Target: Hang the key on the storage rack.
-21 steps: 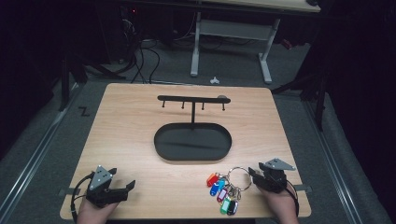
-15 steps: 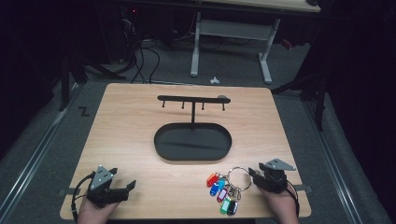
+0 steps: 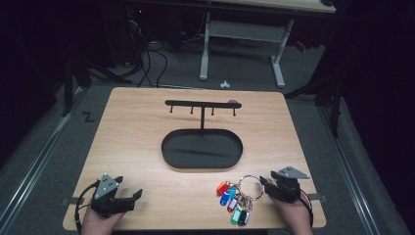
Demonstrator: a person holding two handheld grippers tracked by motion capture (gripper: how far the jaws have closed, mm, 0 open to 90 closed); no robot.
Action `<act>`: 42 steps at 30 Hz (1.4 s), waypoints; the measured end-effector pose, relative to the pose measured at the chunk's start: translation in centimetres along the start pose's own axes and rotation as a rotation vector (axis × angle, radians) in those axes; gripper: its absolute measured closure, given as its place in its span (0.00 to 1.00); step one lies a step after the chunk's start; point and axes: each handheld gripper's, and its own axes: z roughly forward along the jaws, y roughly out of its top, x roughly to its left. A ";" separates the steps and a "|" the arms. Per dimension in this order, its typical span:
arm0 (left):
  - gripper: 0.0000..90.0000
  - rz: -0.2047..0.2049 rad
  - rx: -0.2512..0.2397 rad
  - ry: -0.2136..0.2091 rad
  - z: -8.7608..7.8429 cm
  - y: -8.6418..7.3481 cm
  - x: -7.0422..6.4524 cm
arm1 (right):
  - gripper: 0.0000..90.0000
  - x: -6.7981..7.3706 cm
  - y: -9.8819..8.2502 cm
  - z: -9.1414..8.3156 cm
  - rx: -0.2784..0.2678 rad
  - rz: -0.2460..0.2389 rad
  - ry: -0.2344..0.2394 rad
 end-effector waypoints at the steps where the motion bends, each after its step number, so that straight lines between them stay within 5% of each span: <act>1: 0.15 0.002 0.002 -0.001 0.0 0.0 0.0 | 0.54 0.0 0.0 0.0 -0.002 -0.003 0.002; 28: 0.16 0.009 0.010 -0.006 0.1 0.0 -0.2 | 0.51 2.0 0.5 0.2 0.019 -0.064 0.109; 34: 0.16 0.007 0.008 -0.006 0.1 0.0 -0.1 | 0.52 2.6 0.6 0.3 0.021 -0.110 0.137; 42: 0.16 0.009 0.007 -0.007 0.1 0.0 0.0 | 0.55 3.7 0.9 0.5 0.048 -0.146 0.126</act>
